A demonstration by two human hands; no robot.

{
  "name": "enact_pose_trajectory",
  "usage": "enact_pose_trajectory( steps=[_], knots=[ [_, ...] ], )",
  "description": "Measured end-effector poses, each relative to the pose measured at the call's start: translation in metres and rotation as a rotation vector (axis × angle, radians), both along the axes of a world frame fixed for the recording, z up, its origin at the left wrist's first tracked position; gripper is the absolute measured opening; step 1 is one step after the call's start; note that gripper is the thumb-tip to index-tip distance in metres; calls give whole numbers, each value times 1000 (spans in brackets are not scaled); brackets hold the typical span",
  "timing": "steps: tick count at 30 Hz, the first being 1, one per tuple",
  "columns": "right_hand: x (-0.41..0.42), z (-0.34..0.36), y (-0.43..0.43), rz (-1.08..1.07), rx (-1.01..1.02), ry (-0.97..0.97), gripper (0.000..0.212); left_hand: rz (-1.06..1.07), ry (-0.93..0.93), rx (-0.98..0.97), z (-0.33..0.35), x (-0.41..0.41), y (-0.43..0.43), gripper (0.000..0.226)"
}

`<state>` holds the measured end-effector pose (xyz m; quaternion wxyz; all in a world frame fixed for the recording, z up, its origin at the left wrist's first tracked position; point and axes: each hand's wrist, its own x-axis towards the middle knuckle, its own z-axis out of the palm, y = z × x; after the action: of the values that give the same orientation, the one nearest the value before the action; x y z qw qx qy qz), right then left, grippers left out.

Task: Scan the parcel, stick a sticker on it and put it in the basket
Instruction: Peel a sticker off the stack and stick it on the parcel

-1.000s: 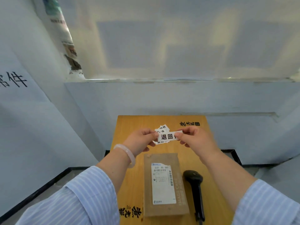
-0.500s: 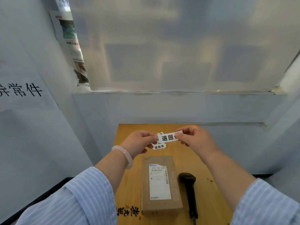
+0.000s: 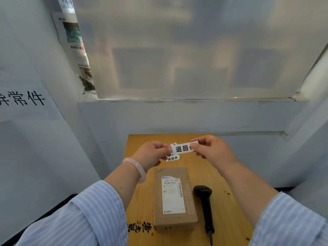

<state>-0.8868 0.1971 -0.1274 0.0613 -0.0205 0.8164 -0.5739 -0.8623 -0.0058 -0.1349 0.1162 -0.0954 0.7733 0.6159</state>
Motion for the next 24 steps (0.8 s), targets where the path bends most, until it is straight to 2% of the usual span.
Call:
enact_pose_trajectory(
  steps=[9,11,13,15,17,19,21,24],
  knots=[
    [1,-3,0,26,-12,-19,8,29,22,45,0,0,2,9],
    [1,-5,-2,31,1,-11,14,22,35,30,0,0,3,10],
    [1,-9,-5,-2,119,45,31,18,58,8,-1,0,3,10],
    [2,-12,-9,-59,309,202,42,8,95,-47,-3,0,4,10],
    [5,-13,-16,-37,402,321,30,-8,134,-101,-4,0,5,9],
    [8,-9,-24,56,335,235,20,-18,174,-144,-6,0,8,10],
    [9,-10,-30,114,264,125,20,-32,199,-188,-6,1,10,12],
    [8,-14,-32,101,246,101,18,-53,202,-245,-10,2,10,12]
  ],
)
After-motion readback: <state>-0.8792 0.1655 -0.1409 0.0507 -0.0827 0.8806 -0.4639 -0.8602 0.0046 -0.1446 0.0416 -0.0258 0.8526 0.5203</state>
